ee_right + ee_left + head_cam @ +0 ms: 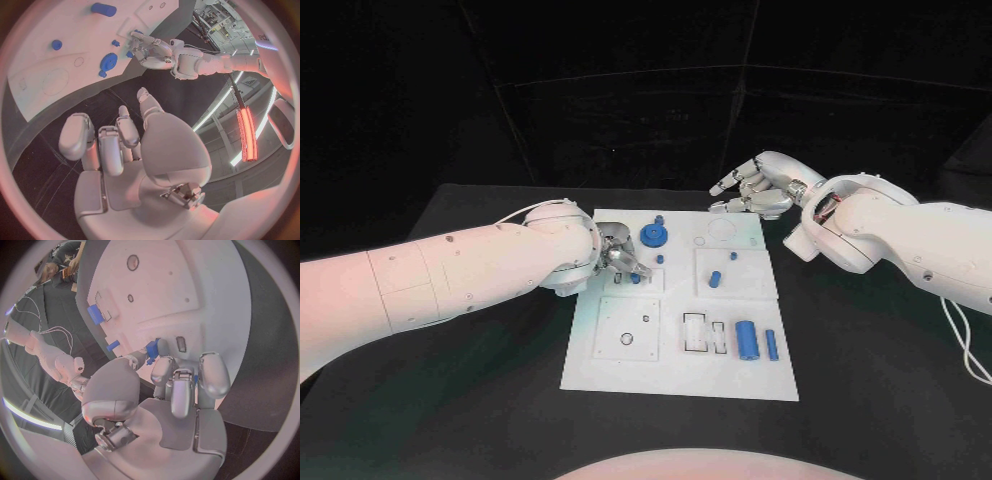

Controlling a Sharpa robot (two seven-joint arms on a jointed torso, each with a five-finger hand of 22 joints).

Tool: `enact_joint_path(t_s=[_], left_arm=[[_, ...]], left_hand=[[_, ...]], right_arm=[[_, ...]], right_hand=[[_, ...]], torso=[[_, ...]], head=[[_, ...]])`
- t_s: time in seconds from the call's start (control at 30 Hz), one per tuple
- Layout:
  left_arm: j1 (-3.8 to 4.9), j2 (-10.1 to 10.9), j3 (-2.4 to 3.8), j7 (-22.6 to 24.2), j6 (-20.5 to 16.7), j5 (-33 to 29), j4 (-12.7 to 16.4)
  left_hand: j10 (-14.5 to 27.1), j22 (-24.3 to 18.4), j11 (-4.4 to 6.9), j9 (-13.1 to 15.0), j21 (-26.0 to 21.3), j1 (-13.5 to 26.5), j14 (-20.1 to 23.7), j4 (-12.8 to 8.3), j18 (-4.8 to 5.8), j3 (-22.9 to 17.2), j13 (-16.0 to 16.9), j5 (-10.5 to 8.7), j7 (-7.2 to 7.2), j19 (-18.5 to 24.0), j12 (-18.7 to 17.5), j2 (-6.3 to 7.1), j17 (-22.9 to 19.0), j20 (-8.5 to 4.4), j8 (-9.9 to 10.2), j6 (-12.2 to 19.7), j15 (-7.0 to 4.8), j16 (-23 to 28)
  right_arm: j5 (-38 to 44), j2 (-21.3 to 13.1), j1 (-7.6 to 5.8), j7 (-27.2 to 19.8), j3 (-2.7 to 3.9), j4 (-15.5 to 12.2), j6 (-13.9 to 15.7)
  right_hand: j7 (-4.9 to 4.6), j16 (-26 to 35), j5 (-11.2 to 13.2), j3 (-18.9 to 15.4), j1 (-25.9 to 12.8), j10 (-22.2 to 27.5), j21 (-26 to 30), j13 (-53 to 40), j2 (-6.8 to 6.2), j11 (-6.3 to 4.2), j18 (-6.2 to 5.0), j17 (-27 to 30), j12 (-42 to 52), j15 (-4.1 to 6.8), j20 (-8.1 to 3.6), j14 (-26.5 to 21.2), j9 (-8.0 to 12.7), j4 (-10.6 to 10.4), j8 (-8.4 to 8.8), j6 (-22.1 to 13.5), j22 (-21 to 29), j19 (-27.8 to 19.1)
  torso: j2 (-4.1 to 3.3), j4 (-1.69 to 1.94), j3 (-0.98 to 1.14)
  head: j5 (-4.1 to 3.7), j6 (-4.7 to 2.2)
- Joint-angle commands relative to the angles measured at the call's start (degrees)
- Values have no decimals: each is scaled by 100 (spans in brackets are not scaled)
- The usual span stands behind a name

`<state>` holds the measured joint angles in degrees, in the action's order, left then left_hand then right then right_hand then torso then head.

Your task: Assemble the parts on the task board

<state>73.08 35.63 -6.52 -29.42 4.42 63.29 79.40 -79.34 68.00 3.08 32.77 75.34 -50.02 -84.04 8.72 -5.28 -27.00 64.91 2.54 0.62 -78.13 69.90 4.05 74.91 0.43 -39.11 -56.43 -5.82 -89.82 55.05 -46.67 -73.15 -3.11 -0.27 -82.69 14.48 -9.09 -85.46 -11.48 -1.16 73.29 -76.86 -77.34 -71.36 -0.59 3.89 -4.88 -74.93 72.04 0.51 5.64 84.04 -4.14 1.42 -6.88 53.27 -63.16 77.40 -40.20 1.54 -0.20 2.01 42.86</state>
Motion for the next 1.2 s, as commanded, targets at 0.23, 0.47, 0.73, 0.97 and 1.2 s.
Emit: enact_joint_path(t_s=[0.23, 0.47, 0.73, 0.97, 1.2], left_arm=[[5, -15, 3, -2, 55, -28, -25], [7, 2, 3, -1, 78, -28, -22], [11, 25, 4, -2, 118, -28, 6], [15, 42, 4, -5, 156, -28, 20], [21, 54, 4, -6, 164, -28, 26]], left_hand=[[-51, 27, 9, -13, 37, 119, -596, 35, 43, 126, 21, 20, -5, -65, 30, 23, 1509, -8, 7, -69, -32, -18], [-55, 40, 15, -13, 43, 76, -596, 4, 45, 132, 25, 21, -13, -71, 32, 10, 1509, -10, 5, -74, -35, -18], [-68, 67, 18, -13, 60, 54, -596, -15, 51, 142, 50, 21, -18, -85, 51, 9, 1509, -12, 1, -83, -37, -18], [-80, 79, 24, -13, 66, 15, -596, -44, 53, 150, 67, 21, -24, -91, 64, -8, 1509, -14, -3, -93, -40, -18], [-92, 95, 27, -14, 75, -6, -596, -58, 56, 153, 89, 21, -27, -99, 81, -26, 1509, -16, -5, -102, -41, -18]], right_arm=[[10, 0, -13, -11, 4, 0, -40], [10, -4, -13, -10, 3, 2, -42], [10, -8, -13, -9, 3, 2, -47], [10, -8, -13, -5, 3, 4, -51], [10, -7, -13, -3, 3, 6, -53]], right_hand=[[9, 24, -20, -26, -21, 47, 40, 6, 53, 9, -50, -455, -37, -9, 1, 359, 0, 3, -39, -28, 3, -35], [9, 24, -20, -26, -21, 47, 40, 6, 53, 9, -50, -455, -37, -9, 1, 359, 0, 3, -39, -28, 3, -35], [9, 24, -20, -26, -21, 47, 40, 6, 53, 9, -50, -455, -37, -9, 1, 359, 0, 3, -39, -28, 3, -35], [9, 24, -20, -26, -21, 47, 40, 6, 53, 9, -50, -455, -37, -9, 1, 359, 0, 3, -39, -28, 3, -35], [9, 24, -20, -26, -21, 47, 40, 6, 53, 9, -50, -455, -37, -9, 1, 359, 0, 3, -39, -28, 3, -35]], torso=[[0, -2, -1], [5, 5, -2], [4, 8, 0], [0, 6, -2], [1, 7, -3]], head=[[0, 3], [-5, 15], [10, 21], [24, 27], [37, 28]])
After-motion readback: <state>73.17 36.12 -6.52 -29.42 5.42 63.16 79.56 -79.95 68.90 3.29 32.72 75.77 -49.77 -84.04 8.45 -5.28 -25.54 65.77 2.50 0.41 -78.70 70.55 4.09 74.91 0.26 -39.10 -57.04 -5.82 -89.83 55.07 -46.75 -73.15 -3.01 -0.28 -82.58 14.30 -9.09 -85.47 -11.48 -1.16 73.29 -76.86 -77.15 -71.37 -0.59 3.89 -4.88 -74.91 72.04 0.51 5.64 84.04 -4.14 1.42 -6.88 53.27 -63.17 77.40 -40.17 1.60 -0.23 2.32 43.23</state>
